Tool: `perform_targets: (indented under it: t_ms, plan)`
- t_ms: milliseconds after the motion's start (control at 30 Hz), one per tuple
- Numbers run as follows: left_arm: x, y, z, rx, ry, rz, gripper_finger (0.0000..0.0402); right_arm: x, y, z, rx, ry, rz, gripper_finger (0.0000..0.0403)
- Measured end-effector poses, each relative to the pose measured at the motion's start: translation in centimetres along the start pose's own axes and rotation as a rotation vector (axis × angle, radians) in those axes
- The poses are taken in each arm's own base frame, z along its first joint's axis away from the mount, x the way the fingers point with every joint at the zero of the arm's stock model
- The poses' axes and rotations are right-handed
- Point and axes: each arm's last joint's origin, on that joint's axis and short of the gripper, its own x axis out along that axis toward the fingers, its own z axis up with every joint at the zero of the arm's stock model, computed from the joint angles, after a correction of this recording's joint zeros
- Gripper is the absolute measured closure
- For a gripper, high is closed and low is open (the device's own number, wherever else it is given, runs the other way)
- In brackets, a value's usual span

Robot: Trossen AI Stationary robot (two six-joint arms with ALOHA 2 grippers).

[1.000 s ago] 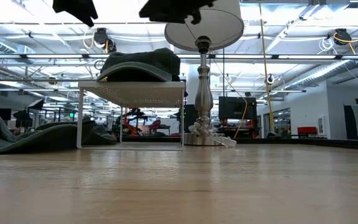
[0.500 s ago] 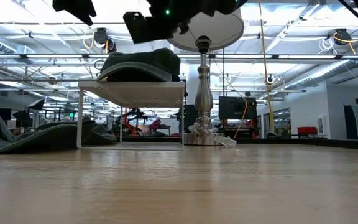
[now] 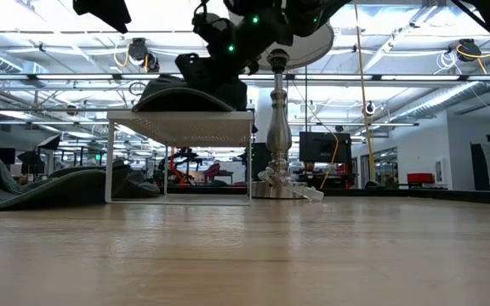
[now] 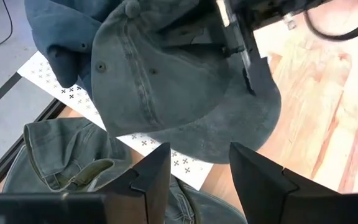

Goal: Pick & Place hat
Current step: Put the bottom right gray cap on the shelf

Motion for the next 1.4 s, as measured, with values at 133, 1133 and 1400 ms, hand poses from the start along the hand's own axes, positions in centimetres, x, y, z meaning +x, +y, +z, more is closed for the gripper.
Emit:
perform_targets:
  t_ms: [133, 1133, 1400]
  plan:
    - [0.0, 0.0, 0.0, 0.003, -0.002, 0.000, 0.0245, 1.0, 0.9, -1.1, -0.017, 0.003, 0.038, 0.0350]
    - [0.0, 0.0, 0.0, 0.023, 0.008, -0.016, 0.0264, -0.9, 1.8, -0.1, -0.152, -0.009, -0.129, 0.0401]
    - [0.0, 0.0, 0.0, 0.023, 0.006, -0.016, 0.0273, -2.6, 2.6, 1.9, -0.106, -0.151, -0.034, 0.0402]
